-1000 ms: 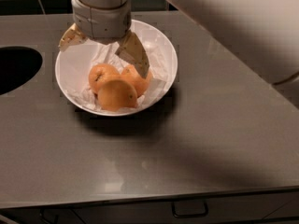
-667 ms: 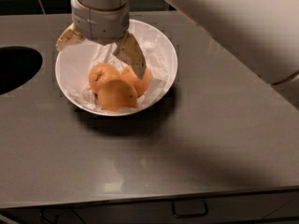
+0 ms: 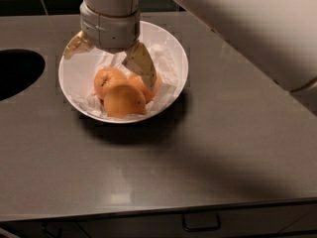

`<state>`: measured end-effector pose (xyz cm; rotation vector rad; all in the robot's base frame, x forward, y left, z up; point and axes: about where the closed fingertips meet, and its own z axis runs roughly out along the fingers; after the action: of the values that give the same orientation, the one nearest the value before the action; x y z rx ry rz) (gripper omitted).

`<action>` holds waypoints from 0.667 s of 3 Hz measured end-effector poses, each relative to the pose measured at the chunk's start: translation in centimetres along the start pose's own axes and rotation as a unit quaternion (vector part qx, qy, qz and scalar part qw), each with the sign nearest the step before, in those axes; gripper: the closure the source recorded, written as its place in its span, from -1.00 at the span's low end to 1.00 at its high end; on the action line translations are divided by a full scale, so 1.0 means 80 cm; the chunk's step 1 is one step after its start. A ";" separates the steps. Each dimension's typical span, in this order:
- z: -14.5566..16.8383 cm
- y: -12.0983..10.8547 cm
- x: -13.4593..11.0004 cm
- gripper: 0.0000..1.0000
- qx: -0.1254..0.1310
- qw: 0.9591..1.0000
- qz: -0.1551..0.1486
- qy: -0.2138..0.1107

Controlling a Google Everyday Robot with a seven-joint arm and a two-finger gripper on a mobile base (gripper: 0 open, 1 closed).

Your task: Pick orange from white bowl

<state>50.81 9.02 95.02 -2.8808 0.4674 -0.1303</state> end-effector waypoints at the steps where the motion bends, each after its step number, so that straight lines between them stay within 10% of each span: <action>1: 0.002 0.004 -0.003 -1.00 -0.003 1.000 0.006 -0.005; 2: 0.007 0.012 -0.006 -1.00 -0.005 1.000 0.013 -0.009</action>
Offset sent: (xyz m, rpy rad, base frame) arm -0.0192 -0.0221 -0.0165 -0.0363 0.0721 -0.0392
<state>50.14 8.43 94.25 -2.8809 0.5039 -0.0983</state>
